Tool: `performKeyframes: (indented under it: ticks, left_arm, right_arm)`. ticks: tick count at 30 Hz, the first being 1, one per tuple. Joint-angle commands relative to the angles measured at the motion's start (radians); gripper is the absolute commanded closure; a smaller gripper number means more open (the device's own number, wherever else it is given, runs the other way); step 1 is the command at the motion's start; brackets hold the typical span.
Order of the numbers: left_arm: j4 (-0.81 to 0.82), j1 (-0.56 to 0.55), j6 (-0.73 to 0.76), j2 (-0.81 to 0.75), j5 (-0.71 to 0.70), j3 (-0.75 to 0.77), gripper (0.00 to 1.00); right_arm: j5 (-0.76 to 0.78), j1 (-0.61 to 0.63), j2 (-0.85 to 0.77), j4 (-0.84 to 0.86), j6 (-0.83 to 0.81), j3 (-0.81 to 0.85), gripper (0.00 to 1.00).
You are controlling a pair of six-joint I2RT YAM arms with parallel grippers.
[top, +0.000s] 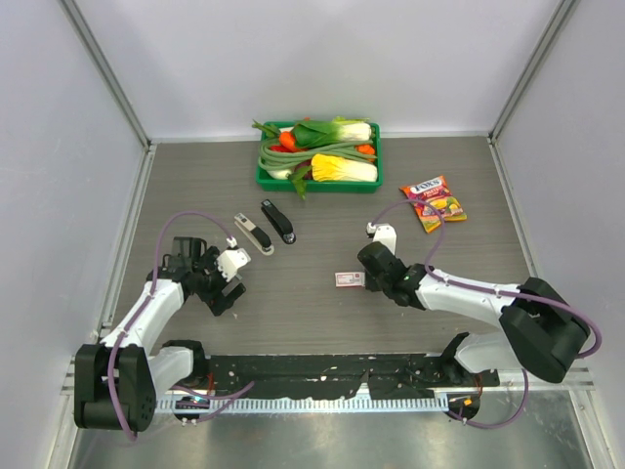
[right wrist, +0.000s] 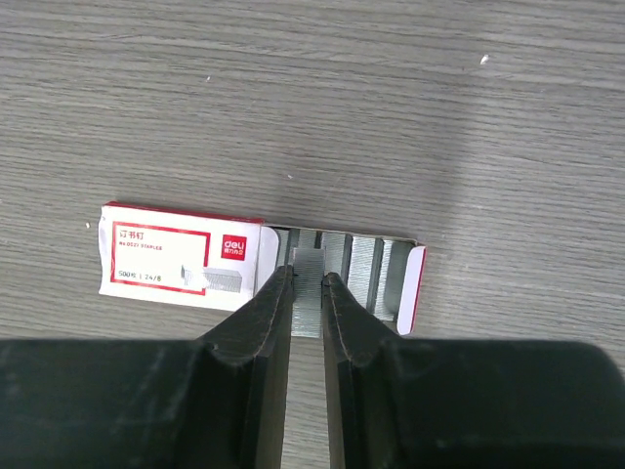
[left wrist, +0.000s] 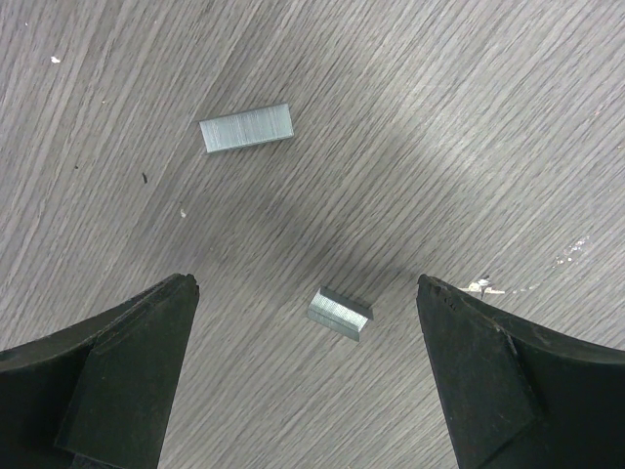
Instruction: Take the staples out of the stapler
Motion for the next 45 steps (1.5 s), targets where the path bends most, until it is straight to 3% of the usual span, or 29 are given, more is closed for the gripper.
performKeyframes:
  ticks: [1, 45]
  left_arm:
    - [0.004, -0.004, 0.009, 0.004, 0.006, 0.012, 0.00]
    - [0.002, -0.004, 0.029, -0.002, -0.001, -0.004, 0.00]
  right_arm:
    - [0.039, -0.002, 0.008, 0.029, 0.001, 0.002, 0.80]
    - [0.036, -0.002, -0.009, 0.077, 0.015, -0.024, 0.80]
